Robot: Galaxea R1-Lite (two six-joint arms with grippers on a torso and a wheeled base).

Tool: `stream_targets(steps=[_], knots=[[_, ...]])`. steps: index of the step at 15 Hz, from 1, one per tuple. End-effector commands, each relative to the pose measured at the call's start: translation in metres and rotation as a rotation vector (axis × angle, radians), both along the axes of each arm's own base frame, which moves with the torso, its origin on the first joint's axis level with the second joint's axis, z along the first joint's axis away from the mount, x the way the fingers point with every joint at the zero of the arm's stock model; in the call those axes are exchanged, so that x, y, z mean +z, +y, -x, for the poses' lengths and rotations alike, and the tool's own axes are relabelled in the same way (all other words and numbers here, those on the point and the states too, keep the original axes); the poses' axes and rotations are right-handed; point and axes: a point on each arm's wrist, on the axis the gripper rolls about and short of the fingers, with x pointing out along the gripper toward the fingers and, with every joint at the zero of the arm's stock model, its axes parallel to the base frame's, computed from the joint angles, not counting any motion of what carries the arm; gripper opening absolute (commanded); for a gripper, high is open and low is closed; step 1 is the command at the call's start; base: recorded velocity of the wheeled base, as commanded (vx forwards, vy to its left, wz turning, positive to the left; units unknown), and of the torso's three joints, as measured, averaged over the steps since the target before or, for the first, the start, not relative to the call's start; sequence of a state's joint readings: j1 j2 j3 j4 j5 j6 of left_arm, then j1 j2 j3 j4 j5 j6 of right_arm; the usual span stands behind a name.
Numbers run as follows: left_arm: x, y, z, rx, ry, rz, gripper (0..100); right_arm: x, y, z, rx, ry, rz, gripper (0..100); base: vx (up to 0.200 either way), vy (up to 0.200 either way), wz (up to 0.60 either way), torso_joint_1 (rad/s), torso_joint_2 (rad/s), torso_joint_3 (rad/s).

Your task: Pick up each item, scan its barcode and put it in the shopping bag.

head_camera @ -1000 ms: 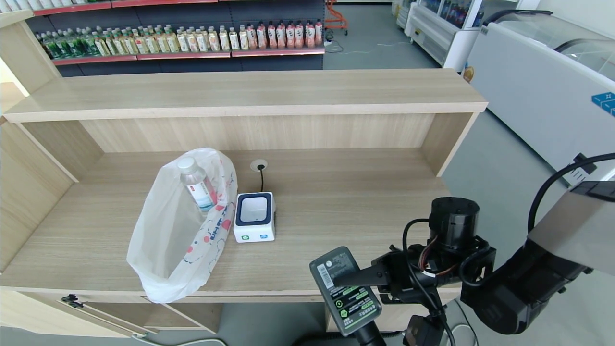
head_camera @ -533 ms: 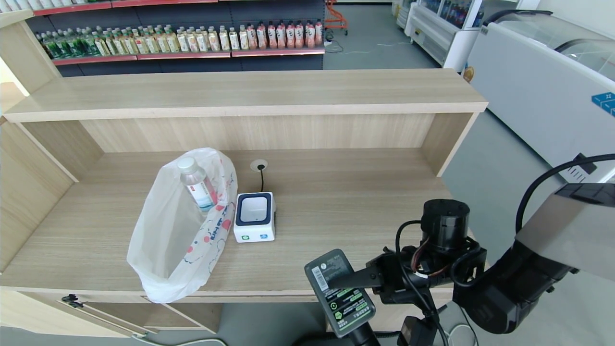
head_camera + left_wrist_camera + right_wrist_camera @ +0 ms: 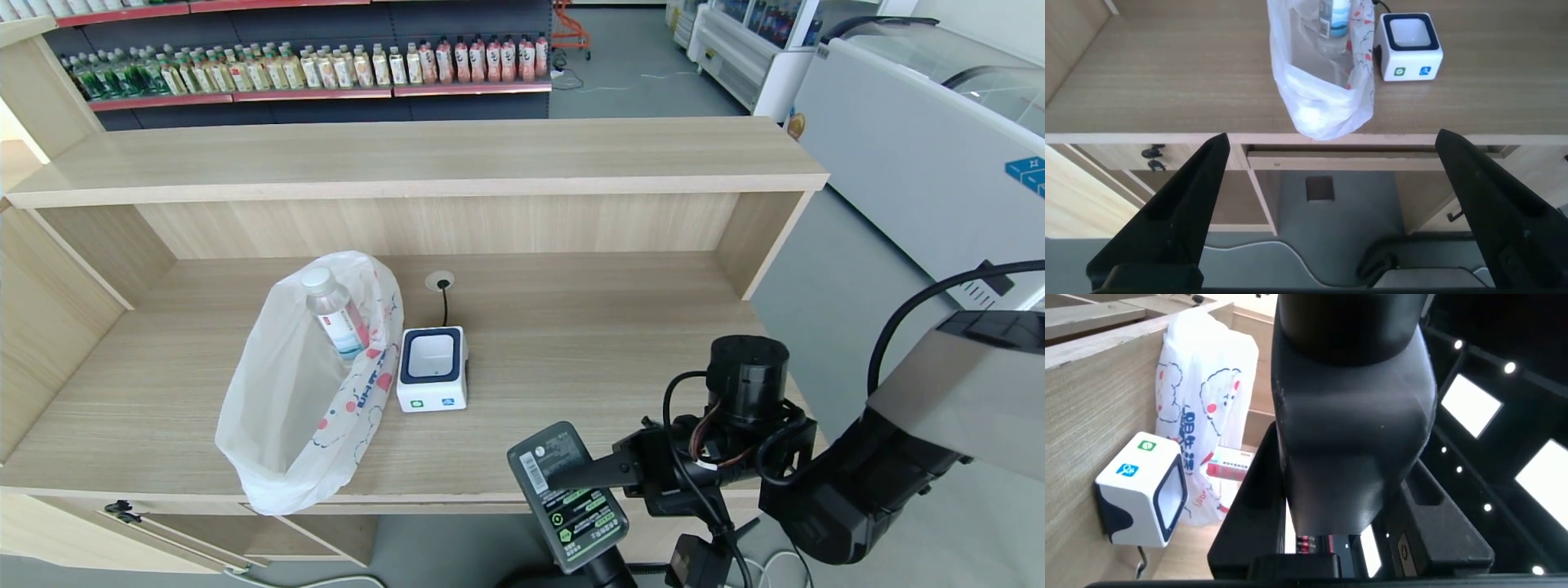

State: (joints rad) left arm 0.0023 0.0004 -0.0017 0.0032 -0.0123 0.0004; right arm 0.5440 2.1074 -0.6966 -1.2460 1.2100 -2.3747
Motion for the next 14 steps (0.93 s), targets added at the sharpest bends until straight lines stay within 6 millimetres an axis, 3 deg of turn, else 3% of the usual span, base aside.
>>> stream_targets(steps=[1,7,10,11,12,13,14], knots=[[0.0,0.0,0.0,-0.001,0.0,0.0,100,0.0,0.004,-0.002,0.007,-0.003,-0.003,0,0.0,0.0,0.0,0.0,0.0,0.0],[0.0,0.0,0.0,-0.001,0.0,0.0,100,0.0,0.006,-0.001,0.014,0.0,-0.002,0,0.0,0.0,0.0,0.0,0.0,0.0],[0.0,0.0,0.0,0.001,0.0,-0.001,100,0.023,-0.003,0.0,-0.149,0.164,0.011,0,0.0,0.0,0.0,0.0,0.0,0.0],[0.0,0.0,0.0,0.001,0.0,0.0,100,0.026,-0.022,0.02,-0.33,0.383,0.057,0,0.0,0.0,0.0,0.0,0.0,0.0],[0.0,0.0,0.0,-0.001,0.0,0.0,100,0.031,-0.038,0.045,-0.36,0.543,0.078,0,0.0,0.0,0.0,0.0,0.0,0.0],[0.0,0.0,0.0,-0.001,0.0,0.0,100,0.031,-0.038,0.045,-0.36,0.543,0.078,0,0.0,0.0,0.0,0.0,0.0,0.0],[0.0,0.0,0.0,0.001,0.0,0.0,100,0.062,-0.049,0.066,-0.377,0.615,0.019,0,0.0,0.0,0.0,0.0,0.0,0.0]])
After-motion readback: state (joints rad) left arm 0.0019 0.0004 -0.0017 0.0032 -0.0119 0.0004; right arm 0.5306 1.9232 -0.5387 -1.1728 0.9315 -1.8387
